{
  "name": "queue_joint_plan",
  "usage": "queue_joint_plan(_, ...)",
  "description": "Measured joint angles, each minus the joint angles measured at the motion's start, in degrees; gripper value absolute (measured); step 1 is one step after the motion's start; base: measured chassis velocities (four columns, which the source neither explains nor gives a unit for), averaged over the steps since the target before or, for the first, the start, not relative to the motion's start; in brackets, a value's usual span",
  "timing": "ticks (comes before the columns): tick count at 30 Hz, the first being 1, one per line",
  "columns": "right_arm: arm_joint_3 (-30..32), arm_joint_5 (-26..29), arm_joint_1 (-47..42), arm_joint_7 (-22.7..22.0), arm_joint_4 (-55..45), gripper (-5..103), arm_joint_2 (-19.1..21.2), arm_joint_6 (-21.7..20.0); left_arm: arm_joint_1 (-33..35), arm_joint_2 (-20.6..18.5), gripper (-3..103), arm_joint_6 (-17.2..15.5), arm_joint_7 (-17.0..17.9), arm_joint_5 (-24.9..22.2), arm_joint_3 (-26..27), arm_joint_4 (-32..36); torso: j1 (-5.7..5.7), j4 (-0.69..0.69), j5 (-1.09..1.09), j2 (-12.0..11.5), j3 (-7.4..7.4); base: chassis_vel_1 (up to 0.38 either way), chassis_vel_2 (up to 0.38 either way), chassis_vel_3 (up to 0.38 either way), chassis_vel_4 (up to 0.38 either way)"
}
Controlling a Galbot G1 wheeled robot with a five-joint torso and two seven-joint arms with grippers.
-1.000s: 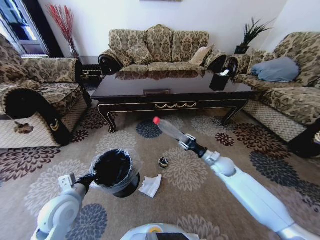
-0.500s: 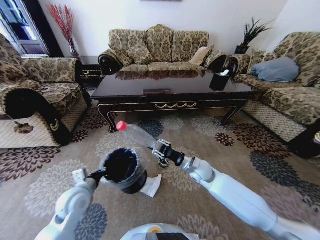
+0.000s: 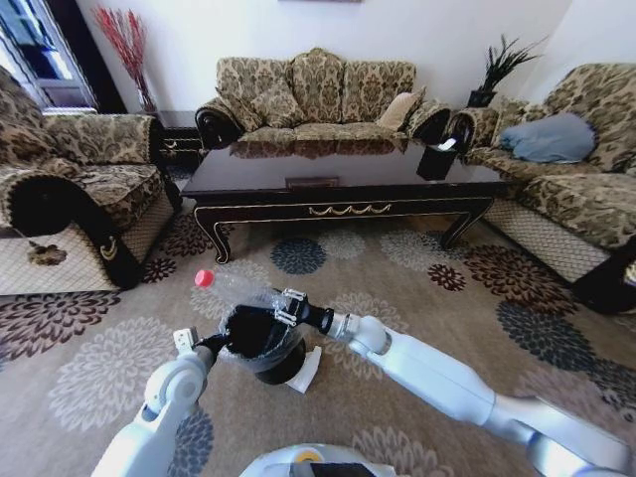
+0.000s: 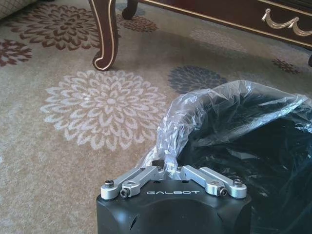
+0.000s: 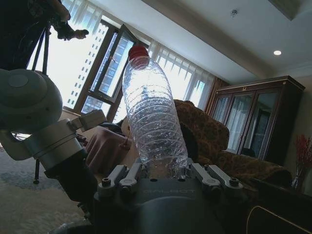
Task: Move to the front of the table and pick up the trash from the floor, then place it into the trash bin.
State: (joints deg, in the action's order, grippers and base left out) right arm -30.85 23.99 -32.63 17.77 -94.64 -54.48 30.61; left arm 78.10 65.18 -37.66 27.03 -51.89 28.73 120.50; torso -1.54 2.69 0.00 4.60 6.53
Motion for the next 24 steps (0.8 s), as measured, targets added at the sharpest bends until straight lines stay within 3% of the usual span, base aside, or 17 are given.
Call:
queue_joint_plan(7,-1.5,-3.3,-0.3,0.0,2.6,31,-1.0,0.0,-0.1,0.0,4,0.1,-0.1,-0.3,0.3,0.5,0.0,-0.01,0.0,0.0,0.0,0.0,0.0,0.0,0.0)
queue_joint_plan(18,-1.9,-4.0,-0.2,-0.6,3.7,28,-1.0,0.1,1.6,0.4,4,0.1,-0.2,-0.3,1.3,2.1,0.01,0.0,0.0,0.0,0.0,0.0,0.0,0.0,0.0)
queue_joint_plan(19,-1.9,-3.9,-0.1,-0.7,3.7,41,-1.0,0.1,1.9,0.3,4,0.1,-0.2,-0.3,1.6,2.5,0.01,0.0,0.0,0.0,-0.01,0.0,0.0,0.0,0.0)
queue_joint_plan(21,-1.9,-3.8,0.1,-0.8,3.7,41,-1.0,0.0,2.3,0.2,4,0.1,-0.2,-0.3,2.0,2.8,0.0,-0.01,0.0,0.0,0.0,0.0,0.0,0.0,0.0)
queue_joint_plan(22,-1.9,-3.7,0.2,-0.9,3.6,52,-1.0,-0.1,2.6,0.1,4,0.1,-0.1,-0.4,2.3,3.2,0.0,0.0,0.0,0.0,0.0,0.0,0.0,0.0,0.0)
queue_joint_plan(24,-1.9,-3.5,0.3,-1.1,2.9,52,-1.0,-0.4,3.2,-0.1,4,0.1,0.0,-0.7,2.9,4.2,0.0,-0.01,0.0,0.0,0.0,0.0,0.0,0.0,0.0)
